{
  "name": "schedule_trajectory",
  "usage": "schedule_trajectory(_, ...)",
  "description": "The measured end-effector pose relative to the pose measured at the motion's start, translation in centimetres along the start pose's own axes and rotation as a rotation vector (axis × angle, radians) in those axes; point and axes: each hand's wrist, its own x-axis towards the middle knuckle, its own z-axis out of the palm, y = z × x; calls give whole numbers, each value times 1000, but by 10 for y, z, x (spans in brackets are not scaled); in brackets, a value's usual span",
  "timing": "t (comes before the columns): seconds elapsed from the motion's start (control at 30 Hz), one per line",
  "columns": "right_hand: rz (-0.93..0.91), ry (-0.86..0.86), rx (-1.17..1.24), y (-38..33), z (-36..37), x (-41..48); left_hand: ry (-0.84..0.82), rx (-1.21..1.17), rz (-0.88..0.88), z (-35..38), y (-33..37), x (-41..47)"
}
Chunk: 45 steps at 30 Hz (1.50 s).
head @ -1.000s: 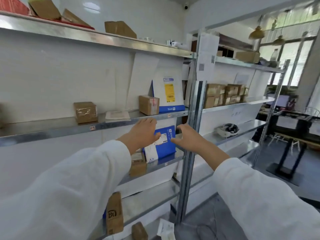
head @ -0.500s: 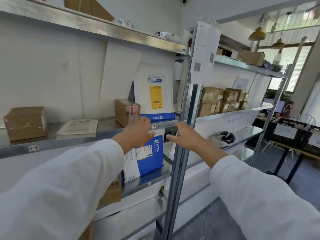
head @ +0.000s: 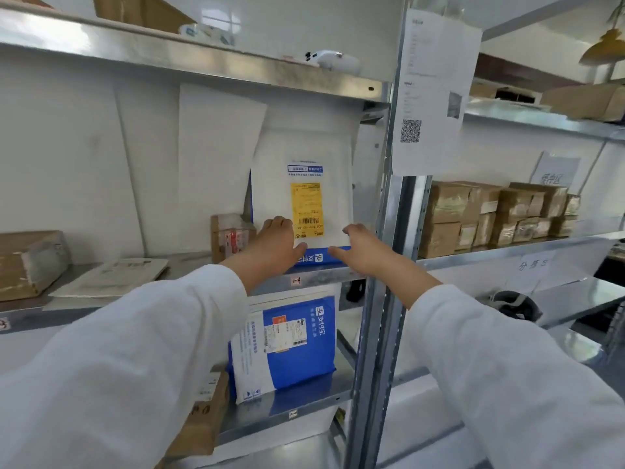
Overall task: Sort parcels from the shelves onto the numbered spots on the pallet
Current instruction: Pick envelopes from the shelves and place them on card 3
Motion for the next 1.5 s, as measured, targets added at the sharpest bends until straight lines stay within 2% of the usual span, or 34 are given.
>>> schedule_trajectory(0.07, -23, 4, -5, 14, -4, 22, 28, -13, -64, 7, 4, 16)
schedule_trajectory(0.23, 9, -52, 28, 47, -2, 78, 222, 0, -146, 30, 9, 47)
schedule_trajectory(0.4, 32, -55, 191, 64, 18, 120, 334, -18, -370, 46, 8, 66)
schedule_trajectory(0.5, 37, 37, 380, 64, 30, 134, 280, 60, -500, 54, 1, 73)
schedule_trajectory(0.53, 51, 59, 445, 65, 33, 137, 270, 29, -551, 57, -1, 75)
schedule_trajectory(0.6, 112, 53, 555, 66, 39, 144, 313, -179, -592, 65, -2, 80)
schedule_trajectory(0.63, 160, 37, 605, 67, 39, 147, 262, -169, -598, 69, -6, 81)
schedule_trajectory(0.67, 201, 24, 660, 68, 40, 150, 151, 102, -546, 74, -7, 81)
schedule_trajectory(0.7, 241, 7, 722, 69, 41, 153, 93, 253, -565, 74, -6, 79)
schedule_trajectory(0.73, 273, -7, 785, 71, 41, 155, 79, 313, -599, 74, -8, 78)
schedule_trajectory(0.8, 323, -29, 866, 75, 42, 157, 43, 338, -556, 72, -9, 78)
schedule_trajectory(0.83, 340, -30, 893, 77, 43, 158, 70, 291, -553, 69, -9, 77)
schedule_trajectory(0.87, 349, -23, 930, 78, 44, 157, 157, 87, -571, 72, -9, 75)
schedule_trajectory(0.9, 356, -5, 968, 79, 44, 157, 315, -328, -701, 72, -8, 76)
schedule_trajectory(0.93, 358, 20, 1003, 78, 44, 156, 454, -774, -757, 68, -7, 79)
schedule_trajectory(0.97, 355, 52, 1023, 76, 44, 154, 534, -799, -720, 69, -7, 76)
schedule_trajectory(1.03, 339, 131, 1042, 71, 40, 148, 547, -662, -681, 68, -7, 75)
schedule_trajectory(1.1, 309, 195, 1060, 66, 31, 141, 547, -662, -650, 65, -6, 73)
schedule_trajectory(1.23, 265, 177, 1026, 61, 12, 123, 568, -754, -664, 56, -2, 65)
schedule_trajectory(1.33, 296, 176, 1018, 58, 5, 103, 529, -706, -637, 50, 3, 54)
schedule_trajectory(1.5, 328, 233, 971, 58, -9, 60, 430, -756, -609, 35, 20, 30)
